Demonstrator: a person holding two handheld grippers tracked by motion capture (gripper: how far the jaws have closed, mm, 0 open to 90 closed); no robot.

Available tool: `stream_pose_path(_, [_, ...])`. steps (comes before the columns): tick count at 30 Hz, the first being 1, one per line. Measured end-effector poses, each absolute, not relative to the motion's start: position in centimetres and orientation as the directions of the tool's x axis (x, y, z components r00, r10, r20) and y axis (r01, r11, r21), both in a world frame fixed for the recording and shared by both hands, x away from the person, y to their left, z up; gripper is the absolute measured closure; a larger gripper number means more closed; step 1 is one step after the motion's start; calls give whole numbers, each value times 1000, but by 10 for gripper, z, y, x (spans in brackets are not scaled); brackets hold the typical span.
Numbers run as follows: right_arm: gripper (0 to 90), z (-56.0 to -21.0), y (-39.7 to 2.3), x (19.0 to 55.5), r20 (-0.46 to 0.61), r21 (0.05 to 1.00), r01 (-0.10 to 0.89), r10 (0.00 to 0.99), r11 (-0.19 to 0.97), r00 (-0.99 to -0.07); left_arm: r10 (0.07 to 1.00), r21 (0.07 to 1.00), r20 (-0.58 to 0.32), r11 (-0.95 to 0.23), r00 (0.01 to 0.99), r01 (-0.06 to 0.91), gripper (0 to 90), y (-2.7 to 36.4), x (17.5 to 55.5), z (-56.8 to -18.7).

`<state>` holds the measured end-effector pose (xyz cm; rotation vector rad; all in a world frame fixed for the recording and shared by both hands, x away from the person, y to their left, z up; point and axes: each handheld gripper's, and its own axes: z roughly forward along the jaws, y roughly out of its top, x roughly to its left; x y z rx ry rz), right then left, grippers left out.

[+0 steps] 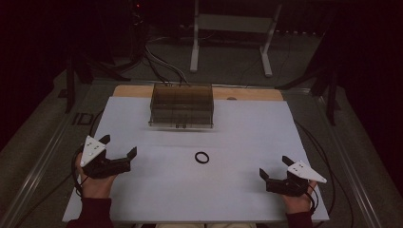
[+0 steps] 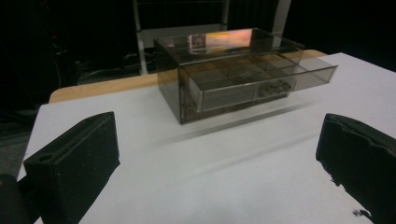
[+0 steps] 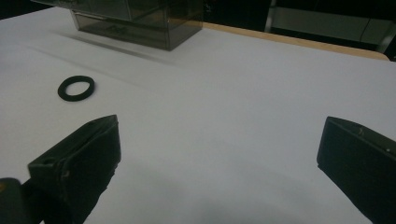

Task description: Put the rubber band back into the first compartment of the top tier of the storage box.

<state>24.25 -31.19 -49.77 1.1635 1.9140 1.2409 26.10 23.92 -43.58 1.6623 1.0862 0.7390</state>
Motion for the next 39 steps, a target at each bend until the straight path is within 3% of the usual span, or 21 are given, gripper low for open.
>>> stream_pose_path(39, [0,-500,-305,245,-21,909,356,877,217,-481,847,914,-7,-210,531,348,4,198,293,-431])
